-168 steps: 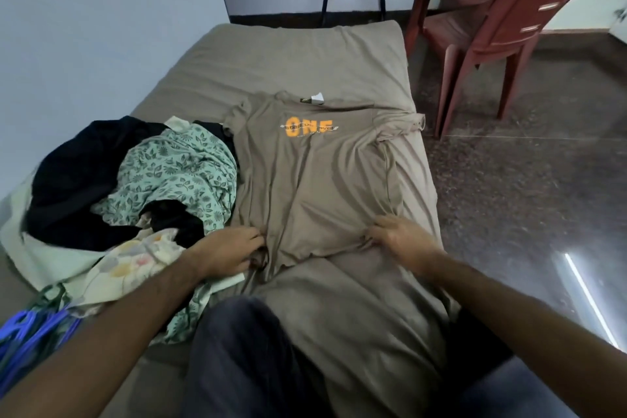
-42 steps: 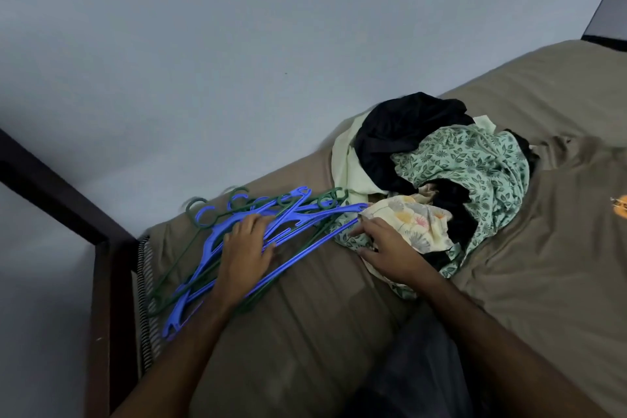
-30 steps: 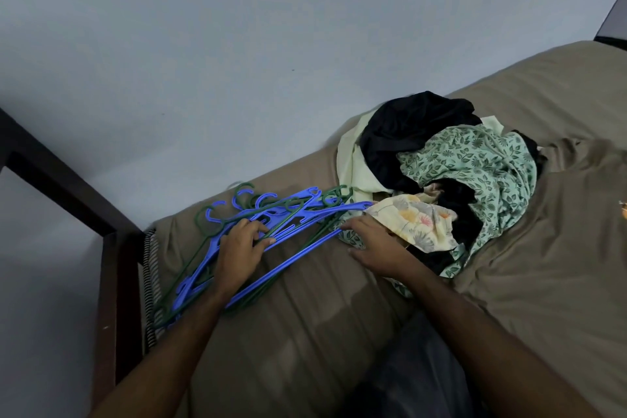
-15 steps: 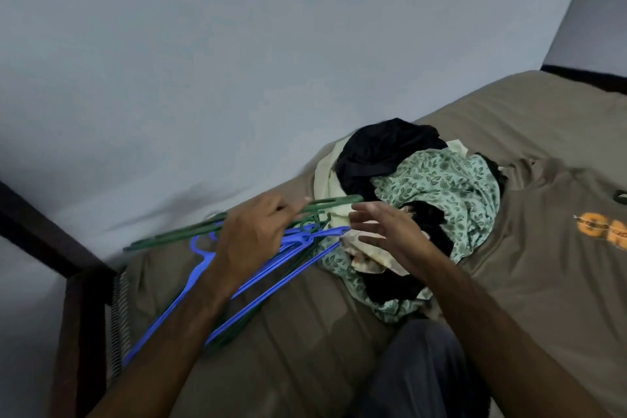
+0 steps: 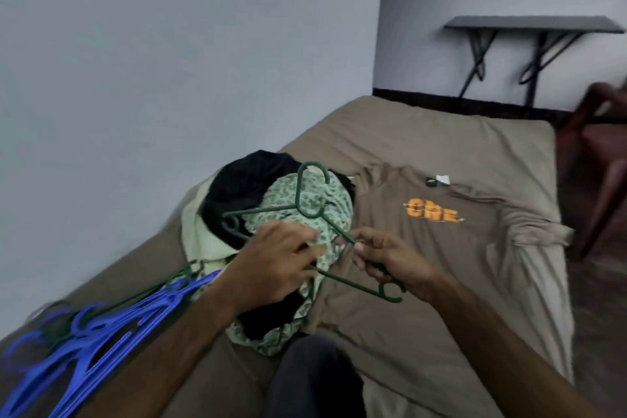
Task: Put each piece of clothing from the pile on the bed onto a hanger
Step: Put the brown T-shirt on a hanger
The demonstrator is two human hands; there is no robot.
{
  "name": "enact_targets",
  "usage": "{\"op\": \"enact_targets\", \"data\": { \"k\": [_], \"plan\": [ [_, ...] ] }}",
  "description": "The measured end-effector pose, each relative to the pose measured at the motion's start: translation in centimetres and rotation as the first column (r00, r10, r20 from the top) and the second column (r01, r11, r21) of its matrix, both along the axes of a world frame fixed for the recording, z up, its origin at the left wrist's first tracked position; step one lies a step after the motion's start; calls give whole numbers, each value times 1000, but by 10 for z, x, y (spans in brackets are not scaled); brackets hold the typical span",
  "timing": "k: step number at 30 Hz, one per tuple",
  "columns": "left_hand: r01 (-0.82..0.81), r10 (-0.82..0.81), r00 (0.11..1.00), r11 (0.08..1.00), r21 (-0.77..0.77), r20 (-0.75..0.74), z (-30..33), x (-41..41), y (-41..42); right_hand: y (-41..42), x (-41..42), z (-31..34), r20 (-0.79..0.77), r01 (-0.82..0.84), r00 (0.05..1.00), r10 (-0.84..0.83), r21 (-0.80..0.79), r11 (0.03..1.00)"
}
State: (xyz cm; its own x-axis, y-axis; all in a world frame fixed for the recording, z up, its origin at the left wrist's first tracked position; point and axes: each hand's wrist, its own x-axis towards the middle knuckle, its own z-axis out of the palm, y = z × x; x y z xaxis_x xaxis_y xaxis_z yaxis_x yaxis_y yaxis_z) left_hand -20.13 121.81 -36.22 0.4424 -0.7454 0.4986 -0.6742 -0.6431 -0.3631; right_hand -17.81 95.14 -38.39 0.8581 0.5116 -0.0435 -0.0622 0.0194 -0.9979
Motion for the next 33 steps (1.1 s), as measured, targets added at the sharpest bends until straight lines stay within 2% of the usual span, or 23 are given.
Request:
{"op": "enact_targets", "data": {
  "k": [2,4,7,10,13,15,18,21,23,27,29,30,31,32,33],
  "plan": [
    [-163,162,987,969,-186,-19,5,24,-9,-36,-1,-11,-16,19,1000,-19,6,1000],
    [-281,271,959,939,-199,-79,5,54,-22,-72,-1,-22,-73,35,997,-29,70,997],
    [-220,166,920,969,-116,-356,-4,101,-61,-118,3,-39,-177,60,984,-27,184,981],
    [-79,-16,840,985,-151,-542,-17,148,-112,-161,20,-59,-213,138,971,-106,144,980],
    [46,-84,804,996,-79,-589,-29,203,-168,-210,62,-61,-194,286,942,-273,40,957],
    [152,-86,792,987,58,-604,-41,243,-206,-240,105,-53,-167,364,918,-359,-4,932],
    [288,-139,751,949,131,-646,-61,306,-263,-274,181,-45,-34,420,901,-433,-186,888],
    [352,-193,751,926,135,-632,-71,368,-313,-300,252,-49,150,310,950,-272,-525,793],
    [358,-222,778,926,125,-588,-76,401,-336,-320,284,-57,136,216,976,-167,-608,764],
    [155,-148,881,988,-23,-448,-95,439,-351,-366,306,-86,-29,103,992,-125,-400,911],
    [25,-97,909,983,-179,-406,-110,449,-347,-385,310,-100,-123,184,967,-223,-268,946],
    [-31,-124,898,939,-342,-422,-115,451,-345,-393,313,-105,-181,280,932,-315,-197,940],
    [-98,-170,875,855,-509,-453,-122,454,-342,-401,316,-109,-264,396,872,-413,-114,911],
    [-171,-189,858,771,-613,-477,-129,457,-338,-410,320,-112,-356,514,796,-490,-30,857],
    [-228,-182,838,739,-634,-513,-137,460,-335,-418,326,-115,-433,619,719,-544,44,784]
  ]
}}
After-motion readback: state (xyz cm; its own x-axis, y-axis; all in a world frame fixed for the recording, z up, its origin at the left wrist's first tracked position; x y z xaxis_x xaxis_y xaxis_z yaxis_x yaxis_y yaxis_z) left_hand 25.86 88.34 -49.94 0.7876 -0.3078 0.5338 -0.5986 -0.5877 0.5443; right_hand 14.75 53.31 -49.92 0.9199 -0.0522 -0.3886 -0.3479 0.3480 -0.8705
